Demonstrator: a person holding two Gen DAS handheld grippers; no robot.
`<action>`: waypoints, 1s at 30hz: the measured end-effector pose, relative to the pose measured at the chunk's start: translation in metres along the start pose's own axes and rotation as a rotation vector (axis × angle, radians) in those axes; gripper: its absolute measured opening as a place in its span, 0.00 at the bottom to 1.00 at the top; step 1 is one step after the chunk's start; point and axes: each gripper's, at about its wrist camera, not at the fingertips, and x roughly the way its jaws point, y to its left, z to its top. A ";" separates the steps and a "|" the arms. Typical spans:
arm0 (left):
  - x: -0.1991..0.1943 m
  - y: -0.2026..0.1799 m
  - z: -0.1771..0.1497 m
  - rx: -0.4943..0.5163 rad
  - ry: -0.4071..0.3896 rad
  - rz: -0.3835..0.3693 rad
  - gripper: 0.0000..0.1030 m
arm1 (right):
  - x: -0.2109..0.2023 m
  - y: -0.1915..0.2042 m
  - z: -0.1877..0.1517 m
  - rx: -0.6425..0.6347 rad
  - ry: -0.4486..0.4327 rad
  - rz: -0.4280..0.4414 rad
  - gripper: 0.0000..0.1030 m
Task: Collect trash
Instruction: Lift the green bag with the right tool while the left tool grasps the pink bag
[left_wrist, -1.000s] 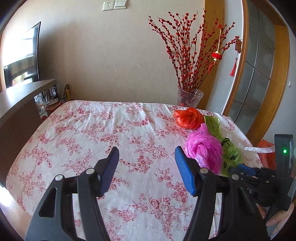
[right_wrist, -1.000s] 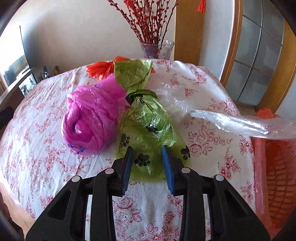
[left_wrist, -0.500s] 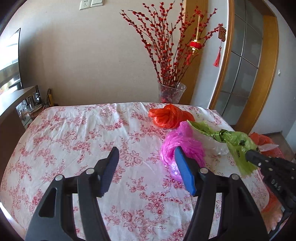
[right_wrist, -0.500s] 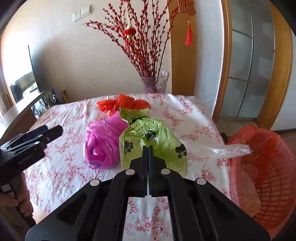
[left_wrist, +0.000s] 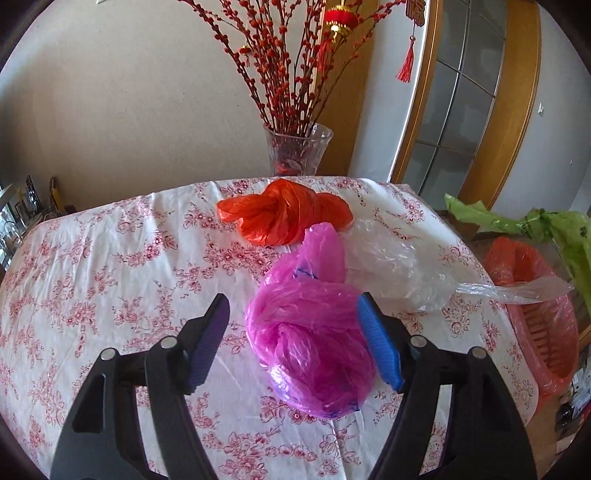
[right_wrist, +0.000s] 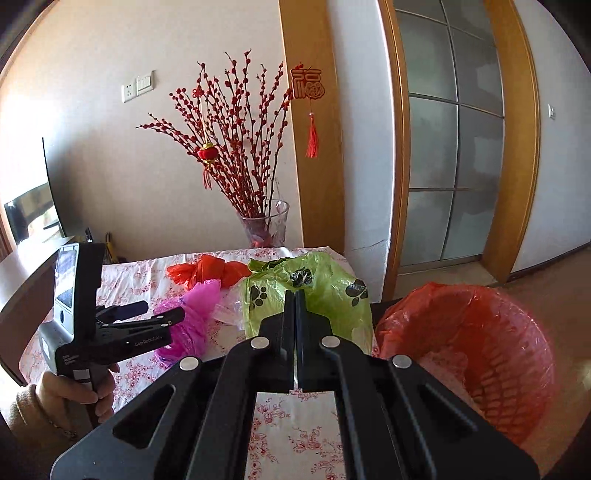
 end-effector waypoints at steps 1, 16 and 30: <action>0.004 -0.001 -0.001 0.004 0.013 0.002 0.68 | -0.001 -0.002 0.000 0.003 -0.001 -0.004 0.01; -0.020 -0.002 -0.018 0.029 -0.025 0.014 0.27 | -0.019 -0.024 -0.005 0.051 -0.026 -0.034 0.01; -0.081 -0.046 -0.011 0.106 -0.156 0.001 0.27 | -0.048 -0.063 -0.012 0.118 -0.059 -0.117 0.01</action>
